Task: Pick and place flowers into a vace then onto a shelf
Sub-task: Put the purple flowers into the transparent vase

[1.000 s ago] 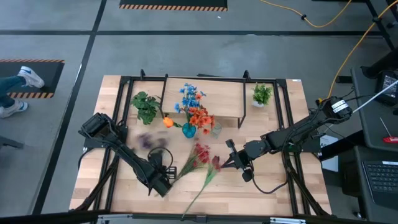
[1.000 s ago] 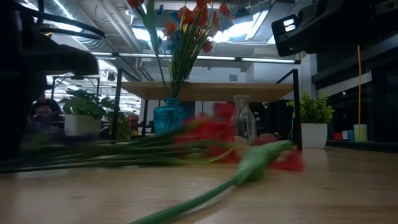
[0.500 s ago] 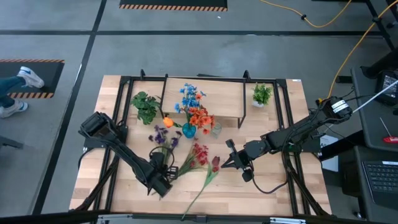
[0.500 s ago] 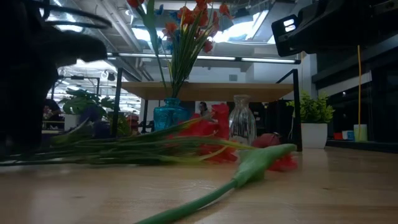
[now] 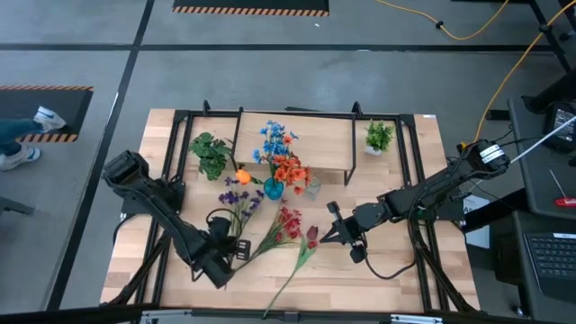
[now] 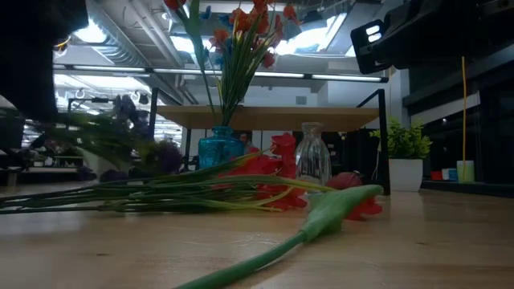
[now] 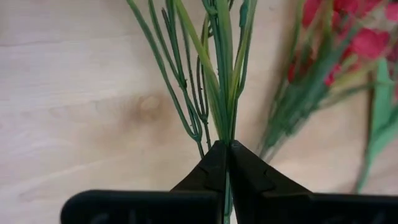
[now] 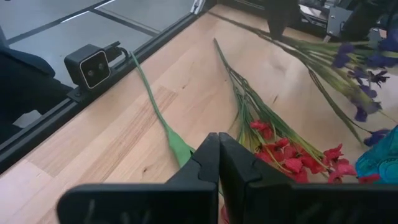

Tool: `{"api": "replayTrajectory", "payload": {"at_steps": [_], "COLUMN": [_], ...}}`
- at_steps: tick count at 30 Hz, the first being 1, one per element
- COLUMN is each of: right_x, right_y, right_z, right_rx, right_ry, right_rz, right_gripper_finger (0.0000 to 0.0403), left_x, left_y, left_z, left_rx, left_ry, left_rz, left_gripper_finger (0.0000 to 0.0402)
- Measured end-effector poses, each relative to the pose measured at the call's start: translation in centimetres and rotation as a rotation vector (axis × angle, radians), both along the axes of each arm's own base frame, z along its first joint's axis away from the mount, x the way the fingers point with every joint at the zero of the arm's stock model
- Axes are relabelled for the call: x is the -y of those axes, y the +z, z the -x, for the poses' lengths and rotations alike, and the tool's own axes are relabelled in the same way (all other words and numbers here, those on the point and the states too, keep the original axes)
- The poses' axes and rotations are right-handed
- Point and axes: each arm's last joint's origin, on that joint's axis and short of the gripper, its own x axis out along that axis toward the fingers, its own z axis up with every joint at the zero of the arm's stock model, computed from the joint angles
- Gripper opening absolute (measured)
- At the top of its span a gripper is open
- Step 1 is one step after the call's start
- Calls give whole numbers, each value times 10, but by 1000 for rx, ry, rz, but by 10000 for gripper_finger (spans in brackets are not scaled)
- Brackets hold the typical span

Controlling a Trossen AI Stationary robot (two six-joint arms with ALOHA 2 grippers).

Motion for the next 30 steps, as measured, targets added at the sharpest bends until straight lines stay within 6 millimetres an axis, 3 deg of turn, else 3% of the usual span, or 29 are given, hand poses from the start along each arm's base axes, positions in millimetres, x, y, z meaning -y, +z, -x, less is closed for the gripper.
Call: {"api": "replayTrajectory", "payload": {"at_steps": [11,22,30], "right_x": [0,-1,-12], "right_y": [0,0,13], "right_z": [0,1,0], "right_rx": [-6,-36,-33], "right_ry": [-9,-41,-40], "right_rz": [-19,-89,-164], "right_gripper_finger": [5,5,4], "left_x": [19,44,57], "left_y": [27,37,44], "left_z": [31,53,58], "left_rx": [25,158,325], "left_ry": [-229,-500,-676], "left_rz": [67,-33,-286], "left_gripper_finger": [3,3,3]}}
